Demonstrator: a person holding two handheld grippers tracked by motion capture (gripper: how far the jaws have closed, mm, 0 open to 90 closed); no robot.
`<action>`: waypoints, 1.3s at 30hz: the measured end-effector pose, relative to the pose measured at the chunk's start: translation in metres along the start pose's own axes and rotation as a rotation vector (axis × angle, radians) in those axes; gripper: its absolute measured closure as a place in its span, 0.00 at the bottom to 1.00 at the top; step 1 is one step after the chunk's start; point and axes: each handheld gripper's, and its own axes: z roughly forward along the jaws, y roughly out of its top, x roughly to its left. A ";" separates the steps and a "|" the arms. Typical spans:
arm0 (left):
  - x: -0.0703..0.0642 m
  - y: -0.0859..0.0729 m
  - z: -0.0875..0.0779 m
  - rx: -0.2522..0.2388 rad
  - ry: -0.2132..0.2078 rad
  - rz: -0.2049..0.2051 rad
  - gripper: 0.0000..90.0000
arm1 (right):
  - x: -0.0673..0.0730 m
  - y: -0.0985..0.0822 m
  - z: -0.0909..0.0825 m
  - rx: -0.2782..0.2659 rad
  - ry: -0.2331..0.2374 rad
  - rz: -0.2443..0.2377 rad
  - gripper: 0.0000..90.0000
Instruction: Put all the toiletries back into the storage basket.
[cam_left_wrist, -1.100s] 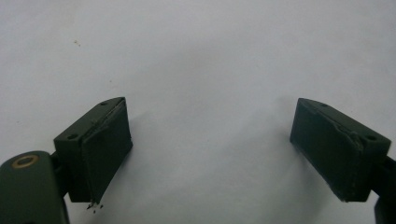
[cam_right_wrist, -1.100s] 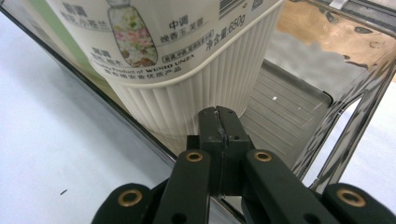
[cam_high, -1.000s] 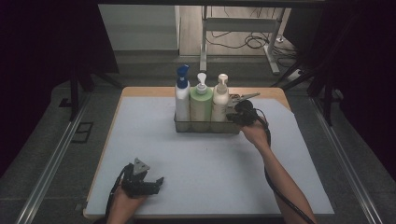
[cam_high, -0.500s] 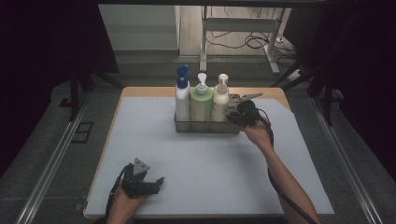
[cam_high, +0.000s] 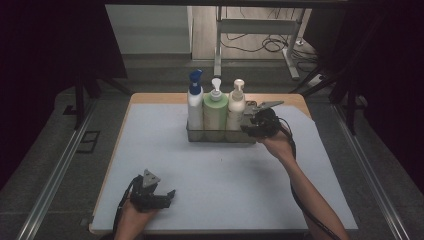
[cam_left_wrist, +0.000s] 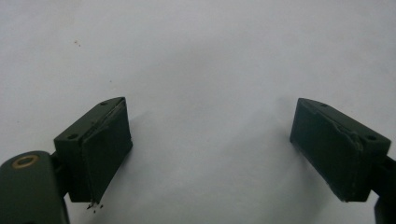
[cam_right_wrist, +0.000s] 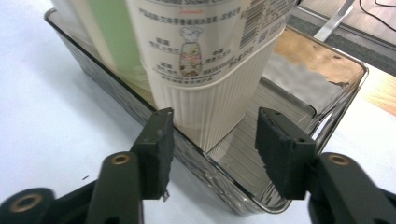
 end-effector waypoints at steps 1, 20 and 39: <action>0.000 0.000 0.000 0.000 0.000 0.000 0.13 | 0.000 0.000 -0.001 0.001 0.001 -0.003 0.46; 0.000 0.000 0.000 0.001 0.000 -0.001 0.13 | 0.019 -0.014 -0.031 0.026 0.022 -0.079 0.26; 0.000 0.001 0.000 0.004 0.004 0.006 0.14 | 0.032 -0.047 -0.069 0.027 0.045 -0.079 0.16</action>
